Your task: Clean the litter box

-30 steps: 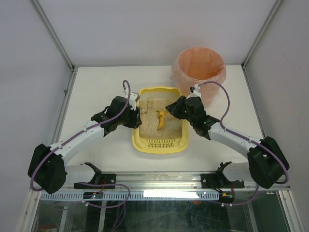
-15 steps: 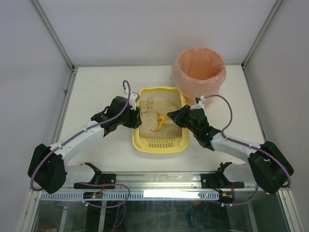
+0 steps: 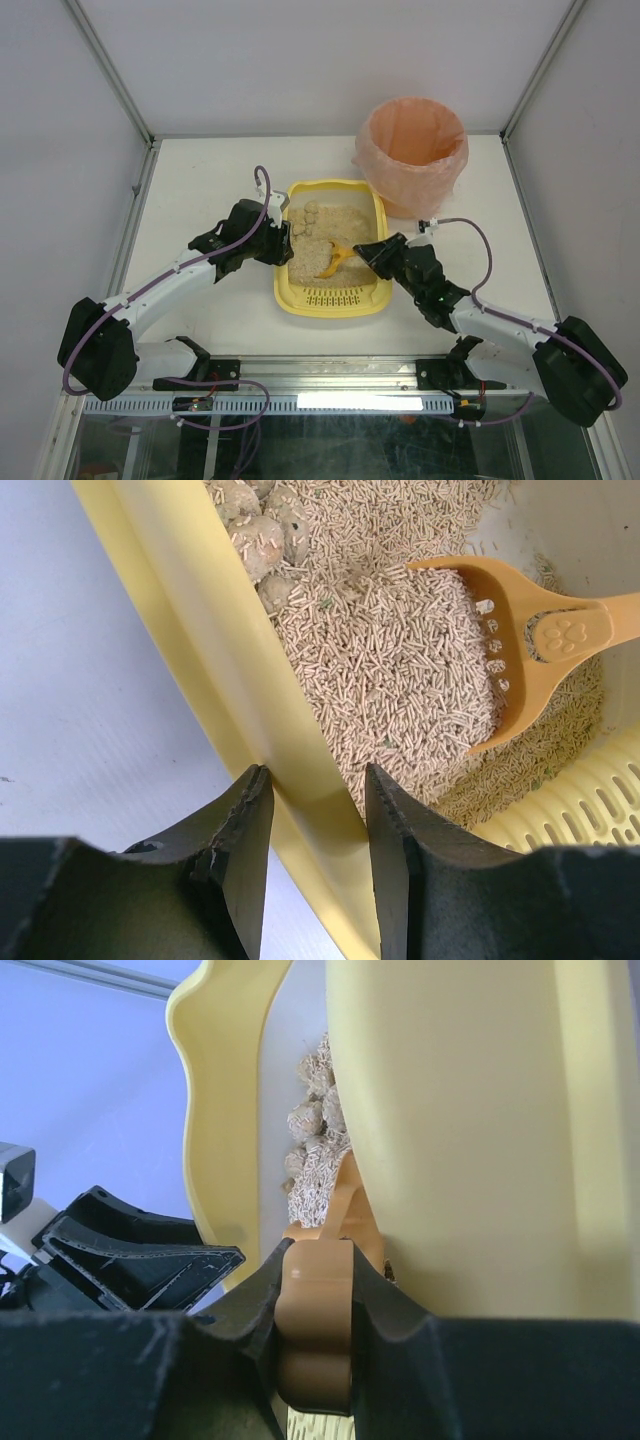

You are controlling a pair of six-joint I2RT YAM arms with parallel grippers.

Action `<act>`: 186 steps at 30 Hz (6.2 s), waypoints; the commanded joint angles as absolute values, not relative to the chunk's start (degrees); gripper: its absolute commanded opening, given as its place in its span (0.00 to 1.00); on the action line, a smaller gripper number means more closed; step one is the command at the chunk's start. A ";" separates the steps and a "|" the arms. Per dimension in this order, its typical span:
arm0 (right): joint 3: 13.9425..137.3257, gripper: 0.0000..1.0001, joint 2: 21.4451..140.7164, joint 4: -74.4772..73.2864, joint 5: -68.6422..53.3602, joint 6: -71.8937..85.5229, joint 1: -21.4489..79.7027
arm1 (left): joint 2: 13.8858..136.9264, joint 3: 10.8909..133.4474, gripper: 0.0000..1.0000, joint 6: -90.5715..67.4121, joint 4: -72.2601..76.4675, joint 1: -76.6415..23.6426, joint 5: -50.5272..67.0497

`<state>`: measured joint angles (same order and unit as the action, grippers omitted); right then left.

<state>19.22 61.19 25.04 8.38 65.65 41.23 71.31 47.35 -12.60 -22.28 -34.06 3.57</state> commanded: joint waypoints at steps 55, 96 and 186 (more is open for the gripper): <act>8.72 0.00 55.73 59.03 -10.79 82.92 12.87 | 70.38 47.87 0.57 -12.85 -19.16 -35.24 6.33; 12.21 0.00 50.82 50.73 -12.50 75.00 9.50 | 70.81 48.34 0.62 -13.10 -18.99 -34.10 6.67; 16.39 0.00 51.95 45.90 -16.73 78.56 9.18 | 71.14 48.65 0.64 -12.79 -19.66 -33.22 7.12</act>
